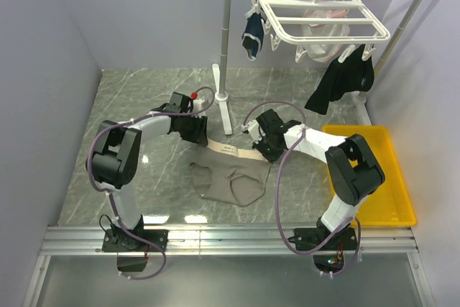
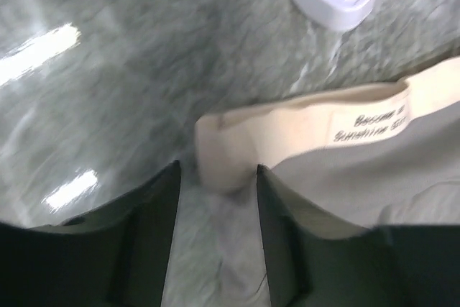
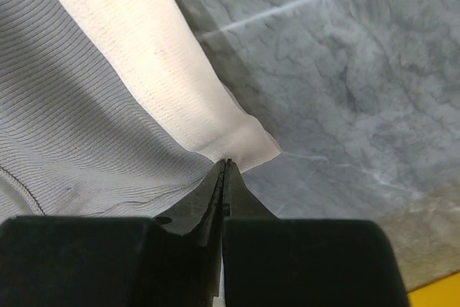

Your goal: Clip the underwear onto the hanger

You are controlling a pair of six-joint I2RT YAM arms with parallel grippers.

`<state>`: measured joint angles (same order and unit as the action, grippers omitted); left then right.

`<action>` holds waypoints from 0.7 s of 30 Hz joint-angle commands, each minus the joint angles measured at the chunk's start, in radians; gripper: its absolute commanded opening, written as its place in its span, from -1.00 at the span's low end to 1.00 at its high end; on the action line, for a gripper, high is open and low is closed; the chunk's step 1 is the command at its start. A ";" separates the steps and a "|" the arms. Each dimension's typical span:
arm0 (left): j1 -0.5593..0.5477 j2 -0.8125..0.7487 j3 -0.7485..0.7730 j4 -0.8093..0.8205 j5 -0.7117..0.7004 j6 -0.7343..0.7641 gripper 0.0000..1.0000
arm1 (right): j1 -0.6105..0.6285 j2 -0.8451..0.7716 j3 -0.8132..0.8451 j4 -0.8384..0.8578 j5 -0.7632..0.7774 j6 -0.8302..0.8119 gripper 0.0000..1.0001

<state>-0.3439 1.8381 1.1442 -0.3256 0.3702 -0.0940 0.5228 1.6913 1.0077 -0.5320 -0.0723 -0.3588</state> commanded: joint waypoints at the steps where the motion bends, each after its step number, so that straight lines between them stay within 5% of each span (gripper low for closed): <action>1: 0.000 0.032 0.052 0.091 0.125 -0.059 -0.08 | 0.025 0.007 -0.009 0.053 0.037 -0.051 -1.00; 4: 0.003 0.058 0.063 0.089 0.136 -0.081 -0.56 | 0.026 -0.004 -0.003 0.055 0.042 -0.049 -0.96; 7: 0.014 0.076 0.084 0.057 0.099 -0.069 -0.77 | 0.022 -0.060 0.005 0.024 0.043 -0.025 -0.47; 9: 0.049 0.070 0.089 0.054 0.099 -0.070 -0.77 | 0.020 -0.132 -0.010 0.009 0.022 -0.032 0.08; 11: 0.077 0.059 0.081 0.080 0.107 -0.070 -0.51 | 0.020 -0.201 -0.035 -0.008 0.014 -0.039 0.37; 14: 0.089 0.018 0.069 0.091 0.131 -0.062 -0.08 | 0.005 -0.333 -0.070 -0.025 0.011 -0.038 0.39; 21: 0.094 -0.321 -0.028 0.180 0.150 0.059 0.48 | -0.078 -0.711 -0.106 -0.068 -0.038 -0.055 0.47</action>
<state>-0.2440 1.6974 1.1030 -0.2405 0.4656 -0.1101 0.4797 1.1141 0.9192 -0.5793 -0.0769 -0.4026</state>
